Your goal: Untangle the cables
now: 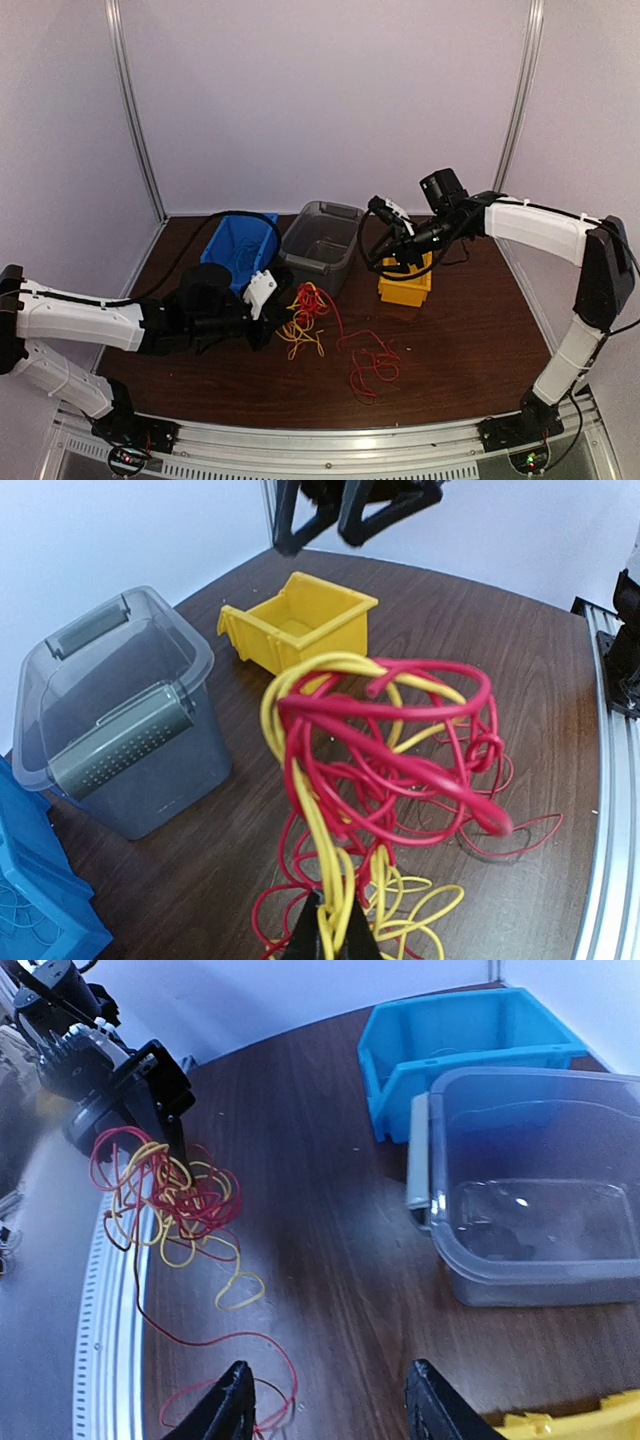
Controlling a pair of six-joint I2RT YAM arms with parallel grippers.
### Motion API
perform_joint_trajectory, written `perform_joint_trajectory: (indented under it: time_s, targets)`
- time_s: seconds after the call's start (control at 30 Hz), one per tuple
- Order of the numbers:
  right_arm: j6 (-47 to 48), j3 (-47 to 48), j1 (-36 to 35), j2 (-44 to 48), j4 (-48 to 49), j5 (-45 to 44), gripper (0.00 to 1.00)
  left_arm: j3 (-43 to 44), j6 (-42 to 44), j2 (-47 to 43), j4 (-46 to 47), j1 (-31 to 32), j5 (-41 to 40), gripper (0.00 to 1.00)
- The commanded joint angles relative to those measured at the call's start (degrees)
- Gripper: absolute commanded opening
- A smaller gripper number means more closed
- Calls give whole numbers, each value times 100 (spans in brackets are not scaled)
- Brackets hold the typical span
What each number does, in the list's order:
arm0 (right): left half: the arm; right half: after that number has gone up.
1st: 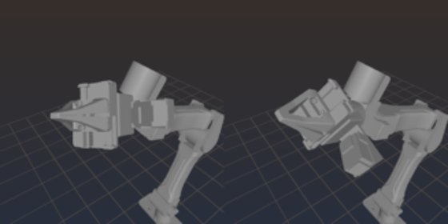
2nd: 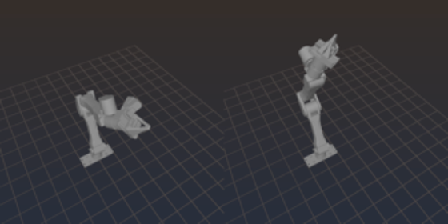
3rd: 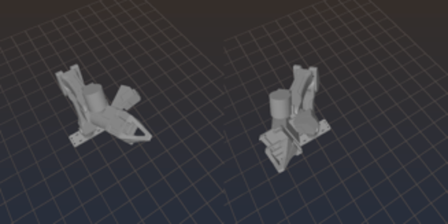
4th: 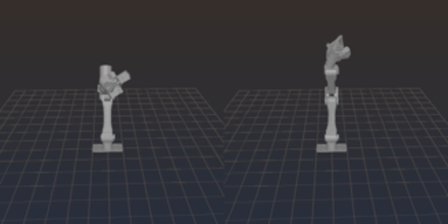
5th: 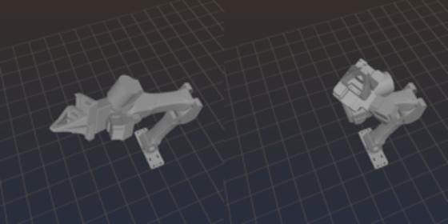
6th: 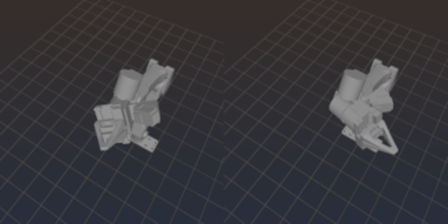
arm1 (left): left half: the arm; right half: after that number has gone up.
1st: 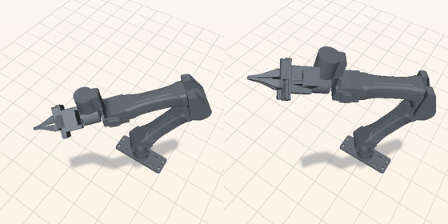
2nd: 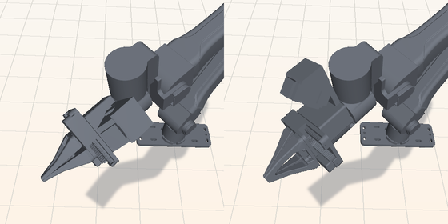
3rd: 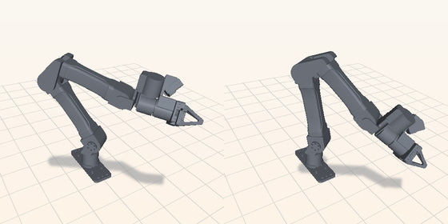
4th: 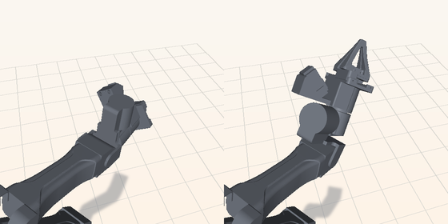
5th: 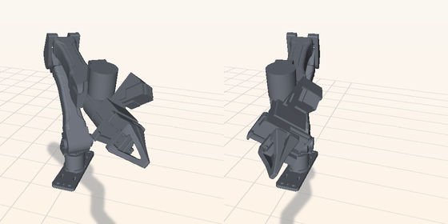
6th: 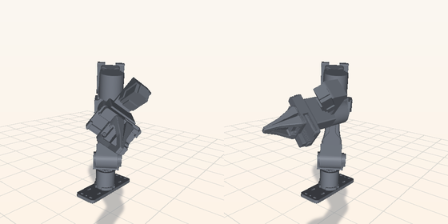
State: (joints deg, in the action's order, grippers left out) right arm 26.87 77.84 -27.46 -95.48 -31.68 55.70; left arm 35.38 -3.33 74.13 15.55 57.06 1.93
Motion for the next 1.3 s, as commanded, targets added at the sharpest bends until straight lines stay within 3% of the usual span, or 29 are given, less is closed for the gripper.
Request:
perform_joint_trajectory:
  time_s: [0.0, 0.33, 0.53, 0.93, 1.03, 1.13, 1.2, 1.27]
  targets:
    - [-552, 216, -444, -355, 243, 1305, 55, 161, 134, -198, 432, 11, 114, 3]
    - [-1739, -110, -1079, -328, 1489, 1186, 51, 161, 211, -197, 498, 68, 196, 3]
    - [-1468, 223, -1134, -713, 912, 1525, 47, 40, 181, -348, 551, 77, 146, 3]
    - [-752, 436, -1492, -618, 83, 2116, 45, 60, 242, -187, 440, 77, 0, 3]
    - [-702, 554, -1476, -580, -34, 1996, 38, 28, 230, -217, 440, 76, 2, 3]
    - [-1113, 438, -1477, -502, 364, 1801, 18, -2, 240, -281, 444, 85, -18, 3]
    - [-1158, 417, -1469, -497, 399, 1631, 15, -21, 245, -331, 441, 78, -52, 3]
    - [-1227, 403, -1424, -496, 439, 1407, 2, -60, 247, -383, 421, 75, -53, 3]
